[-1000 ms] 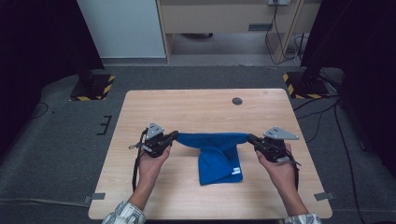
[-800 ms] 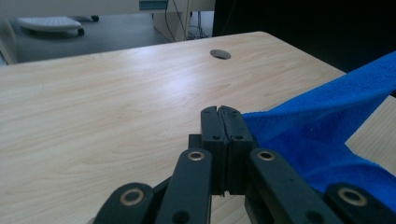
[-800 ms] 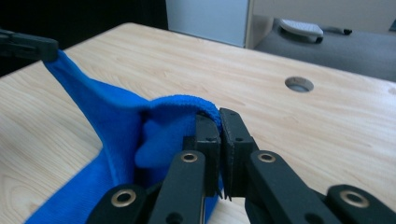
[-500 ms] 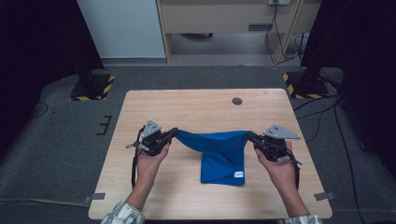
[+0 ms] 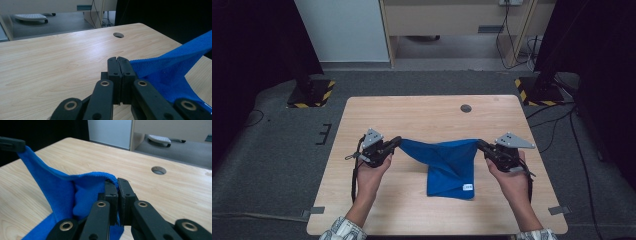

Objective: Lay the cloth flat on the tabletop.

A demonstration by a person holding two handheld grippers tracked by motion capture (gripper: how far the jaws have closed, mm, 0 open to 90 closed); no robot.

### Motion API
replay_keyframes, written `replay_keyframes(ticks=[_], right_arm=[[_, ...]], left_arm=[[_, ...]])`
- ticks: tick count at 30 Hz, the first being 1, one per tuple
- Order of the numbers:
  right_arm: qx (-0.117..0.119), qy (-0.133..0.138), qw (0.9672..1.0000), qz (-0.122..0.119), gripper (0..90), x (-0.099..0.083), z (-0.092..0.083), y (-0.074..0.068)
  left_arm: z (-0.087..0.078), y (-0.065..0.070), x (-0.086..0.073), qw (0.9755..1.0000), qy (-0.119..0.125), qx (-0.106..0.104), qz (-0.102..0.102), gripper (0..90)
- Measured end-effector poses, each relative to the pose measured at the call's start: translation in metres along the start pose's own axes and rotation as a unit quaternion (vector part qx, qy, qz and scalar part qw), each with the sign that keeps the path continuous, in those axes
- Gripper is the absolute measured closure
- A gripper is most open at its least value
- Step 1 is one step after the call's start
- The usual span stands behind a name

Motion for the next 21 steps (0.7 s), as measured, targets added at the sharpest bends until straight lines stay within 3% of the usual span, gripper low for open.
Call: replay_keyframes(ticks=[8, 11, 21], right_arm=[[0.000, 0.016, 0.9998, -0.012, 87.1, 0.014, -0.017, -0.008], [-0.002, 0.025, 0.9993, -0.028, 87.1, 0.021, -0.026, -0.016], [-0.006, 0.018, 0.9994, -0.030, 87.1, 0.024, -0.023, -0.011]], left_arm=[[-0.010, -0.001, 0.011, 0.9999, 0.011, -0.001, -0.003, 88.8], [-0.010, 0.000, 0.013, 0.9999, 0.012, -0.001, -0.002, 88.8], [-0.015, -0.005, 0.019, 0.9998, 0.014, 0.003, -0.014, 88.8]])
Point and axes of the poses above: each handheld gripper's, and its own axes: z roughly forward along the jaws, x roughly out of its top, y roughly to its right, the point moved 6 cm from there along z, roughly forward along the jaws, and after that the axes turned 12 degrees about -y, right-handed, at the moved point
